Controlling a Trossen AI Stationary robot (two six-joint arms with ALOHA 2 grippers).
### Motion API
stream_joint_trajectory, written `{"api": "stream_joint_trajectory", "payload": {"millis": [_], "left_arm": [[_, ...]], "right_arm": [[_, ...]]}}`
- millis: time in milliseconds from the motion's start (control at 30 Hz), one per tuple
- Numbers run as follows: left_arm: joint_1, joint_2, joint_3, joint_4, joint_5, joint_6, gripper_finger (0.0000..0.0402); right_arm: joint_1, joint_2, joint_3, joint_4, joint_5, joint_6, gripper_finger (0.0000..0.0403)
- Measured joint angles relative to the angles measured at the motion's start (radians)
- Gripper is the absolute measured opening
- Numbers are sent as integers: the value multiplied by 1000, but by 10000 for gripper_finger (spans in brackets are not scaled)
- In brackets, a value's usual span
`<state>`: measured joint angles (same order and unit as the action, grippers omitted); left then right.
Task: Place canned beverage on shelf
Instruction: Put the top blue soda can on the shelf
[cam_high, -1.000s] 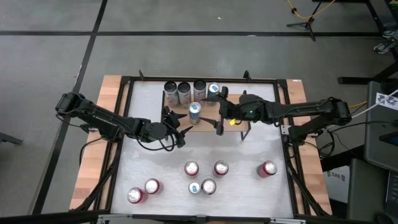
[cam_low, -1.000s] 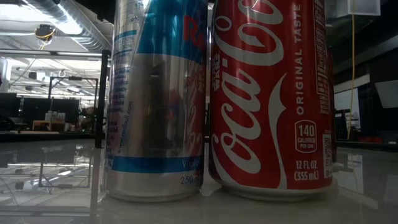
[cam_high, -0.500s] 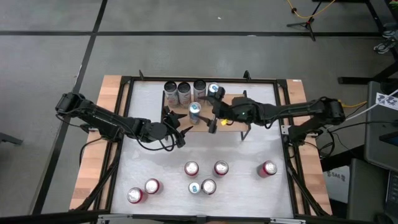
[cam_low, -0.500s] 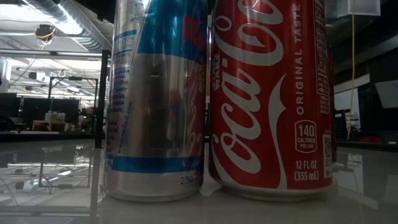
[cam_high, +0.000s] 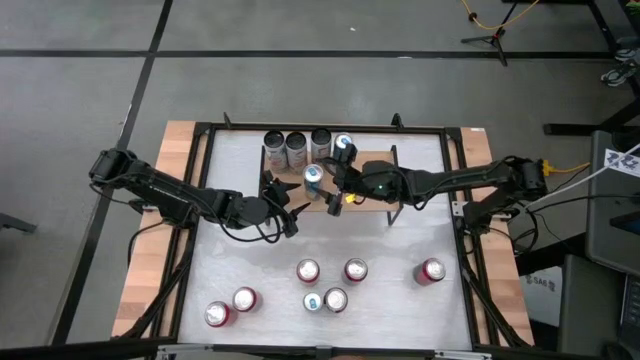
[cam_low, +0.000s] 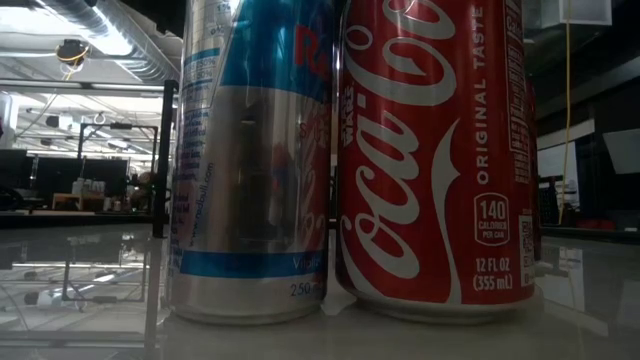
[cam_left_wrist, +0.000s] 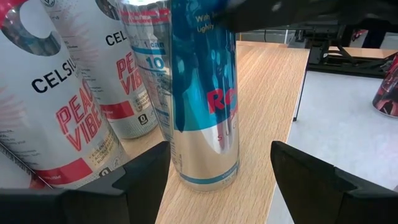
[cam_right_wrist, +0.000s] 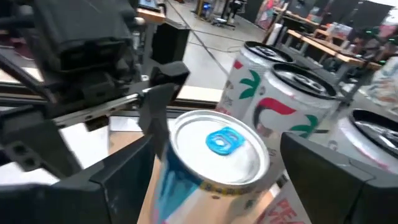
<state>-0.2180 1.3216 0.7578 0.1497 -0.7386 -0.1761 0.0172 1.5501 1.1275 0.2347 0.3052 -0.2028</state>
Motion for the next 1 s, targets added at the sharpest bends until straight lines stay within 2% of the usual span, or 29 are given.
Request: {"api": "stream_joint_trajectory", "payload": {"millis": [1000], "left_arm": [[0,0,0,0,0,0,270]], "right_arm": [[1,31,0,1,-3,75,335]]}}
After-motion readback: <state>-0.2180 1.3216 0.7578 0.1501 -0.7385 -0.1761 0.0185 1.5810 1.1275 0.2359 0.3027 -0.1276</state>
